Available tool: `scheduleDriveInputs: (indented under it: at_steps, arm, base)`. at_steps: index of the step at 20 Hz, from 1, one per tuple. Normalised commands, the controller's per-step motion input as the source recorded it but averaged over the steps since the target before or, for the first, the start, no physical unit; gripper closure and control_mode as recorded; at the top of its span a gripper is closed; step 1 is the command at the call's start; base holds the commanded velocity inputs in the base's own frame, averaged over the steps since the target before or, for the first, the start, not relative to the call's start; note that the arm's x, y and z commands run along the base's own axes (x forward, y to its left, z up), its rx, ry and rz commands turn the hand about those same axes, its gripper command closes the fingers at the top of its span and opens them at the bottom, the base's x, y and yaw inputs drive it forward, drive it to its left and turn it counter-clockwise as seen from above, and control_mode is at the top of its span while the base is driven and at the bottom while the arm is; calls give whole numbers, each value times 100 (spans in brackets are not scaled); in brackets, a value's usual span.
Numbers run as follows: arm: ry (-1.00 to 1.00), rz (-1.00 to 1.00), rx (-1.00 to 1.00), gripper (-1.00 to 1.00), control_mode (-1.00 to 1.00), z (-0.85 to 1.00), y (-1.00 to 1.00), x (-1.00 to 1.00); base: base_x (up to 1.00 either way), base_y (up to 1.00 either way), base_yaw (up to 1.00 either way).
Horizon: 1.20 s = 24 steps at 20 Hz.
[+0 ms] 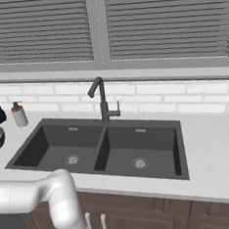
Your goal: Pick the eggplant from the sink and place it in the bowl. Then pick the bowl and place it in the microwave. Then close the microwave door and press the start button.
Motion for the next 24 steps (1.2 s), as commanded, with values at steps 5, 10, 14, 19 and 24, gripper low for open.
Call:
scheduleDriveInputs:
  at_steps: [5, 10, 14, 19, 24]
  arm:
    - [2, -3, 1, 100, -100, -43, 6, 9]
    - [4, -3, 0, 100, -100, -39, 15, 14]
    - [5, -5, 0, 100, -100, -42, 13, 14]
    - [1, -6, 4, -100, -100, -28, 6, 7]
    - [0, -3, 11, -100, -100, -3, -1, -1]
  base:
    - [0, 0, 0]
    - [0, 0, 0]
    - [0, 0, 0]
    - [0, 0, 0]
    - [0, 0, 0]
